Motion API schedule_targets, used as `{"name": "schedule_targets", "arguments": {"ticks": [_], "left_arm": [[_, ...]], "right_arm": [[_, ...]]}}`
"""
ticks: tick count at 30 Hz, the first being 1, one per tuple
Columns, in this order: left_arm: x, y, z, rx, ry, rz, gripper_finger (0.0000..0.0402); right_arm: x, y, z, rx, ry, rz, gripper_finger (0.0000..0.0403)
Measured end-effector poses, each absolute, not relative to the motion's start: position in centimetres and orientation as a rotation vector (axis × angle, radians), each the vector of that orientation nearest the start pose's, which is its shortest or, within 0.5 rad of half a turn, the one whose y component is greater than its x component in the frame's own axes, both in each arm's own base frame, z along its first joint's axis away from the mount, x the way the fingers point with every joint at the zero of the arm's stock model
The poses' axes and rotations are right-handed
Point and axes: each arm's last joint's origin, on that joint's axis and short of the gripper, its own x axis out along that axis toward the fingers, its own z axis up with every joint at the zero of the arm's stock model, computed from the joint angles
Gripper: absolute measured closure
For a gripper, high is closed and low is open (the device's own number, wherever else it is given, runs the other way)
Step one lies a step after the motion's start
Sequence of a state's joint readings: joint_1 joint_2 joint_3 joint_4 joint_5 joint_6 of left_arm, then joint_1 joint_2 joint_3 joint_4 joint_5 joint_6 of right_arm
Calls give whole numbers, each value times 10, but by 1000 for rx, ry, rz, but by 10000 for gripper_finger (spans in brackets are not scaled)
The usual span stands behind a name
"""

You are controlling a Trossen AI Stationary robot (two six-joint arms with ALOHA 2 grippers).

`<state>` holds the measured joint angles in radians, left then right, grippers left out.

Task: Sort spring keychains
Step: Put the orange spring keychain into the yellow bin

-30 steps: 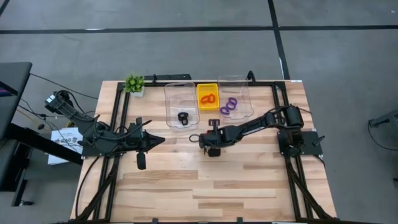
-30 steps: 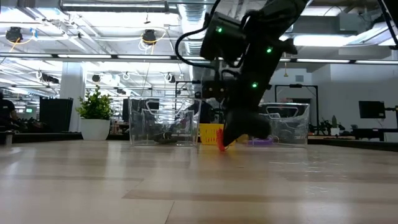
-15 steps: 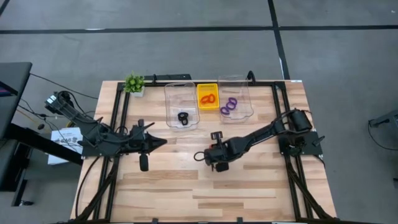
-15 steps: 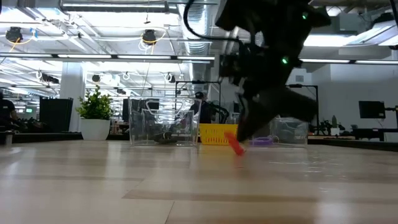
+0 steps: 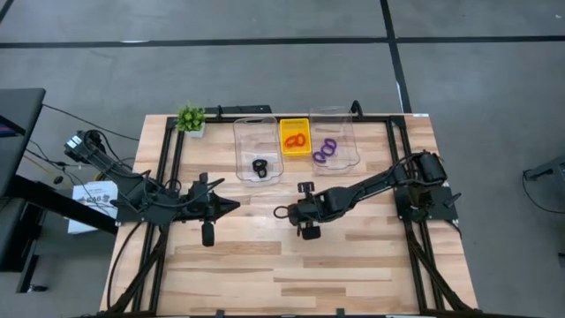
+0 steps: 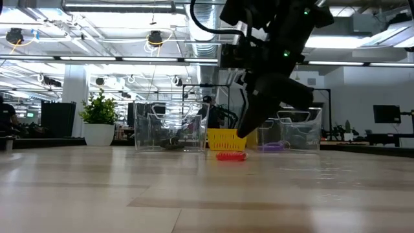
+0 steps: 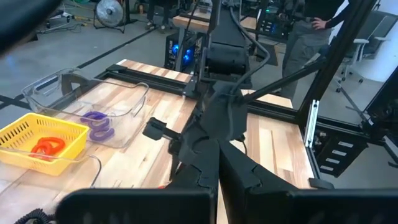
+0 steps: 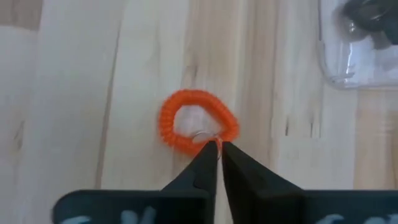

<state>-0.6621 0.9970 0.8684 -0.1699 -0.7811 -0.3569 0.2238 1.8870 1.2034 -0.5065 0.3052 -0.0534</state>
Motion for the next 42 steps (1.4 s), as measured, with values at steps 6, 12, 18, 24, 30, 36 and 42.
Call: {"name": "schedule_targets", "arguments": {"ticks": [6,12,18,24,30,36,42], "left_arm": [[180,-114,328,-160,197,155,398],[180,-114,328,-162,195,155,398],[180,-114,328,-163,194,153,398],[180,-114,328,-165,192,151,398],[180,-114,328,-165,192,151,398],[180,-114,328,-166,192,151,398],[180,-114,328,-166,191,150,398]], "right_arm": [[365,60,159,-313,1115,-58,328],[373,46,158,-240,1077,-38,280],[381,46,123,-228,1131,-23,263],[382,54,103,-220,1179,-51,270],[380,56,107,-208,1162,-78,323],[376,58,122,-182,1142,-83,386],[366,58,155,-208,1092,-132,397]]}}
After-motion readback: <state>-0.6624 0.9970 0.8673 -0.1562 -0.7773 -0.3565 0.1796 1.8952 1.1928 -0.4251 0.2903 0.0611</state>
